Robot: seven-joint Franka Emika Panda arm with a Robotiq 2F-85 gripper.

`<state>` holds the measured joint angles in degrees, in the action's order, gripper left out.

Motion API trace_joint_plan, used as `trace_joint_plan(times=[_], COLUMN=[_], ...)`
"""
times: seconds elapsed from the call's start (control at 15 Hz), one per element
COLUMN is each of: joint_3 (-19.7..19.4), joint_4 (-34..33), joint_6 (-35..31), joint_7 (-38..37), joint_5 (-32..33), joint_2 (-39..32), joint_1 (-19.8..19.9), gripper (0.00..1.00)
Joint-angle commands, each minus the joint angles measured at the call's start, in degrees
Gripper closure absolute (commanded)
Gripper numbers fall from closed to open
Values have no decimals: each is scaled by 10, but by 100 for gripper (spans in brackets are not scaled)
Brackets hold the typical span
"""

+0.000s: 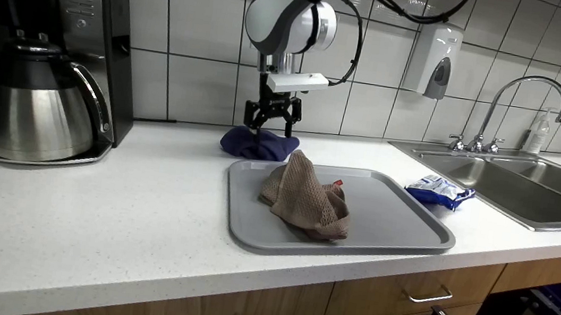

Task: Pick the towels one at a time and place them on the tray

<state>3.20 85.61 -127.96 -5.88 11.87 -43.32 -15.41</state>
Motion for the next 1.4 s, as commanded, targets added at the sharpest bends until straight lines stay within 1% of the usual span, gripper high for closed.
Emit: trace_joint_plan(times=[0.0, 0.4, 0.67, 1.33], joint_3=[-1, -1, -3, -19], joint_4=[-3, -5, 0, 1], joint_6=[2, 2, -4, -5], joint_7=[0, 1, -17, -129], joint_5=[-2, -2, -5, -24], joint_2=[-2, -2, -1, -4], joint_1=[-2, -2, -6, -14], gripper=[0, 0, 0, 0])
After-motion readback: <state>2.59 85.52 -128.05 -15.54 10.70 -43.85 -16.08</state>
